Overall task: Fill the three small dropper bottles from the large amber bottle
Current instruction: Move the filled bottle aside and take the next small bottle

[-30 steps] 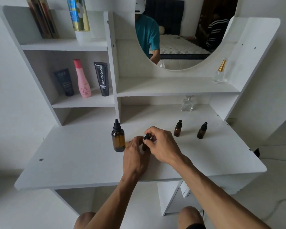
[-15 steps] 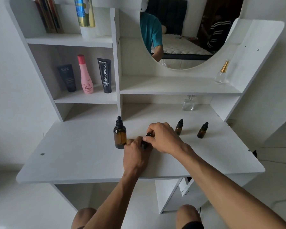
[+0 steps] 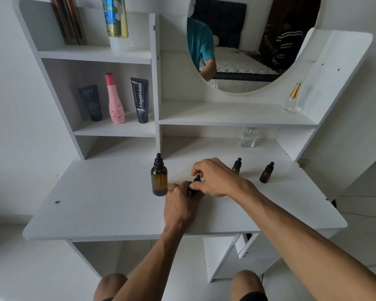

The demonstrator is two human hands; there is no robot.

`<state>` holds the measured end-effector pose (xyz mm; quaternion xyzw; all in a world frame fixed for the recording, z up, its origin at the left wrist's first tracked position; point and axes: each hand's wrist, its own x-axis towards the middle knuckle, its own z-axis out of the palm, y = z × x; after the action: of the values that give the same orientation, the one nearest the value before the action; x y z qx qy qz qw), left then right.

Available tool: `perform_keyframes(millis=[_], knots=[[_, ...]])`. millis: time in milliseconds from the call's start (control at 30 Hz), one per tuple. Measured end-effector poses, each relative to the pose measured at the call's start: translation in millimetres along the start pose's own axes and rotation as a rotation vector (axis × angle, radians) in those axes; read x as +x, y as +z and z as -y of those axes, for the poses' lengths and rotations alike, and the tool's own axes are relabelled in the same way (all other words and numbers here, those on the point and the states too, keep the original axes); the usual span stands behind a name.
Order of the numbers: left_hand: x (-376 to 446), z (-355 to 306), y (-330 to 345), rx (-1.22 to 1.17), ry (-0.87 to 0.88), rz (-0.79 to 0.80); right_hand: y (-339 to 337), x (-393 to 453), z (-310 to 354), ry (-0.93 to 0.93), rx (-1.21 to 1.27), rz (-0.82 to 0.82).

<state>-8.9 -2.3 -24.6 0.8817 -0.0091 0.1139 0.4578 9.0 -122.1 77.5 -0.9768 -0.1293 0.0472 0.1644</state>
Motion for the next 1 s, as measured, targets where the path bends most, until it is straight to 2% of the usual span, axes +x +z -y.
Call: perform_keyframes(millis=[267, 400, 567, 700, 1000], knots=[[1, 1, 1, 0.028, 0.006, -0.003, -5, 3, -1, 0.021, 0.022, 0.046], [2, 3, 3, 0.038, -0.004, -0.007, -6, 4, 2, 0.058, -0.046, 0.0], [3, 4, 4, 0.032, 0.009, 0.001, -8, 4, 6, 0.03, -0.034, 0.054], [4, 7, 5, 0.036, 0.002, -0.011, -6, 2, 9, 0.055, -0.092, 0.035], [6, 12, 8, -0.004, -0.001, 0.022, -18, 5, 16, -0.02, -0.126, 0.034]])
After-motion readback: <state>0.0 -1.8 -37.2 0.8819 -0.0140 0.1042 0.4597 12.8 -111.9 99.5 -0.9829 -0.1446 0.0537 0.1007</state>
